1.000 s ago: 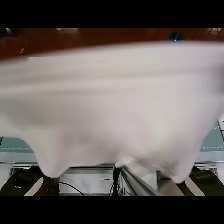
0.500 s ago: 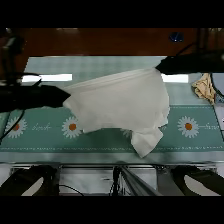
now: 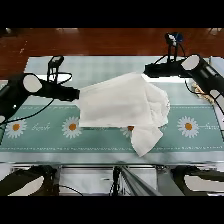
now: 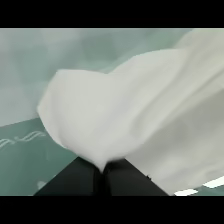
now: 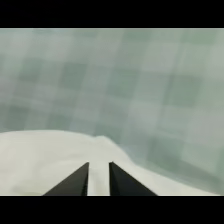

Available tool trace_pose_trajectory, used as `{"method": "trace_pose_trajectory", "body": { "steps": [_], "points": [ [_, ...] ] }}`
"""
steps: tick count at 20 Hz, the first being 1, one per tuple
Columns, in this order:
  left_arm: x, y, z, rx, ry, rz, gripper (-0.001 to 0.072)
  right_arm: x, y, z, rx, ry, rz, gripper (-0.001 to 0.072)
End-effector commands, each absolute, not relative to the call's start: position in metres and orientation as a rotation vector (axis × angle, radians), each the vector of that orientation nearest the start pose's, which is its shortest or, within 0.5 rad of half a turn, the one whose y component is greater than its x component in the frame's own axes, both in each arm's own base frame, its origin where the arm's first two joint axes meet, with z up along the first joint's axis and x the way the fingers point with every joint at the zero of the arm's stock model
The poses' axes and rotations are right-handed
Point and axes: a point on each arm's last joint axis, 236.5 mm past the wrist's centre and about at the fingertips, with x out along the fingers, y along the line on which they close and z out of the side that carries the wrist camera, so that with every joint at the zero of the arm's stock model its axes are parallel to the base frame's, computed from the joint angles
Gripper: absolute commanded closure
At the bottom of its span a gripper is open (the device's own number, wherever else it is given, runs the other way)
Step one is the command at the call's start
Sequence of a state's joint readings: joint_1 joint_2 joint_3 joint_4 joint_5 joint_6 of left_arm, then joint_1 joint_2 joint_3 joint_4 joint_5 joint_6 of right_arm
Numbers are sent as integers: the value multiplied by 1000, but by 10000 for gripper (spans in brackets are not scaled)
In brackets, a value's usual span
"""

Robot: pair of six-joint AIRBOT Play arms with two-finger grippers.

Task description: Fold the shirts.

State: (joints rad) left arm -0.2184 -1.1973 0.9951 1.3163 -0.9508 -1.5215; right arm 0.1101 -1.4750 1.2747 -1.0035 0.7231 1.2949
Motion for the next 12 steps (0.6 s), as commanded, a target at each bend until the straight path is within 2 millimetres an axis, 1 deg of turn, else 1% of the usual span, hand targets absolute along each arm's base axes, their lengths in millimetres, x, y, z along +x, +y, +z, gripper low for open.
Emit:
{"method": "trace_pose_trajectory", "body": {
  "steps": [1,2,3,4,5,6,7,8,9,10,11,12],
  "points": [
    [382,-108,10,-74,1160,-307,531,494,137,66,265,838,398,403],
    [387,-93,29,-50,1145,-311,359,489,129,86,234,809,409,324],
    [390,-76,48,-35,1136,-306,285,482,114,107,178,786,403,272],
    [391,-56,63,-37,1134,-285,285,474,92,120,106,784,369,263],
    [388,-33,74,-68,1139,-242,282,462,60,126,16,808,305,263],
    [382,-16,77,-108,1153,-208,183,447,25,122,-59,868,224,262],
    [373,-5,74,-168,1186,-194,70,426,-13,111,-105,967,131,236],
    [359,0,66,-229,1238,-199,55,405,-40,96,-105,1069,72,223],
    [344,-2,56,-275,1292,-229,5,387,-59,78,-42,1145,37,215],
    [325,-11,42,-330,1362,-278,5,374,-64,59,60,1194,34,184],
    [307,-23,28,-373,1424,-335,5,360,-62,39,177,1234,58,183],
    [290,-37,14,-422,1477,-386,5,345,-54,20,283,1266,108,184]
  ]
}}
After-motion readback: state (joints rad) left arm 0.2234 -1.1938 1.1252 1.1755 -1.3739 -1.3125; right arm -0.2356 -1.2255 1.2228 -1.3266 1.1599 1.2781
